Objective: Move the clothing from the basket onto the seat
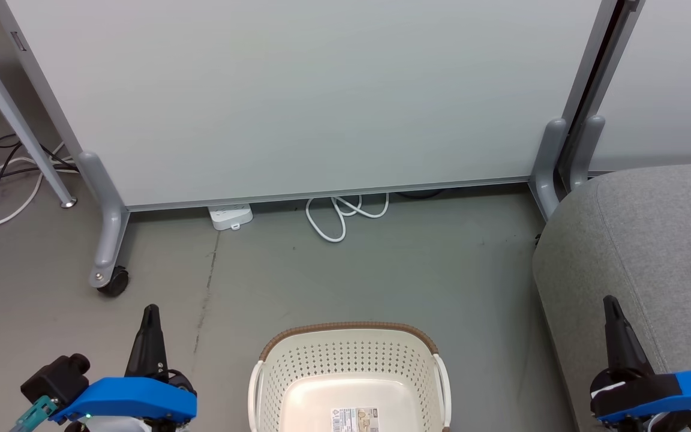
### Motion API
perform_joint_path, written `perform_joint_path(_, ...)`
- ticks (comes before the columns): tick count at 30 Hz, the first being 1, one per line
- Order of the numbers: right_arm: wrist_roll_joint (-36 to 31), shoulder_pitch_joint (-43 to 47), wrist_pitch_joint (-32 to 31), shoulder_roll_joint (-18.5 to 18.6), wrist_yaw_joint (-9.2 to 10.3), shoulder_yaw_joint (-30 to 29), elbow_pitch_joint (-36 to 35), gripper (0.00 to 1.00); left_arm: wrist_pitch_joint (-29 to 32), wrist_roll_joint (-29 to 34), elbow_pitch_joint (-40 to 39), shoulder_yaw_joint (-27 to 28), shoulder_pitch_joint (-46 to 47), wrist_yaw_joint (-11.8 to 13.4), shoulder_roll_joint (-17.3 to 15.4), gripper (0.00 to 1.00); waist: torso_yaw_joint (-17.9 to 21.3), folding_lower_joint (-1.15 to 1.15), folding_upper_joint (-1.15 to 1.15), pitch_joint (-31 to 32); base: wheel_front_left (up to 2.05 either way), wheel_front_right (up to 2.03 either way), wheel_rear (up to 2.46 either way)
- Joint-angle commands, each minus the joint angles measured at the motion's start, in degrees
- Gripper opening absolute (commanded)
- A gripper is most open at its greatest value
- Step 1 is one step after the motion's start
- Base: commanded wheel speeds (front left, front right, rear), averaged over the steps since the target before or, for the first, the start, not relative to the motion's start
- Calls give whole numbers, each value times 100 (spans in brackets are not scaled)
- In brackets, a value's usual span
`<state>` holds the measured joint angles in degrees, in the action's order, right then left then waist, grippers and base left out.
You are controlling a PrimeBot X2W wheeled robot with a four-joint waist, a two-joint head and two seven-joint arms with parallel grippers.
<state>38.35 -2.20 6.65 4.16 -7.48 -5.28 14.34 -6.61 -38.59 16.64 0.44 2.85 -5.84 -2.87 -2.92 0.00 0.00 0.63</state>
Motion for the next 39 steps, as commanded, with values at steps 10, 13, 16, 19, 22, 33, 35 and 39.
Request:
perform_joint_path(10,975,-219,-230,-10,-1,-35,-81,0,231,-965,-127,134,224,-46,-4,0,34,0,0,-9,0,0,0)
perform_joint_path(13,1196,-232,-287,-17,-2,-40,-79,0,287,-1191,-136,161,233,-54,-4,0,43,0,0,-12,0,0,0)
perform_joint_path(16,1417,-237,-344,-23,-2,-45,-78,0,343,-1407,-143,186,242,-62,-4,0,52,0,0,-14,0,0,0)
perform_joint_path(19,1635,-248,-397,-29,-2,-50,-76,0,397,-1623,-151,209,252,-68,-4,0,62,0,0,-17,0,0,0)
perform_joint_path(22,1839,-263,-449,-35,-2,-54,-74,0,446,-1831,-159,228,259,-74,-4,0,71,0,0,-20,0,0,0)
perform_joint_path(33,2493,-297,-610,-52,-2,-70,-68,0,606,-2481,-180,304,281,-96,-3,0,103,0,0,-28,0,0,0)
perform_joint_path(35,2683,-304,-656,-58,-2,-73,-66,0,656,-2666,-185,328,289,-100,-4,0,112,0,0,-31,0,0,0)
perform_joint_path(39,2916,-310,-715,-64,-2,-79,-65,0,712,-2903,-193,355,294,-108,-3,0,125,0,0,-34,0,0,0)
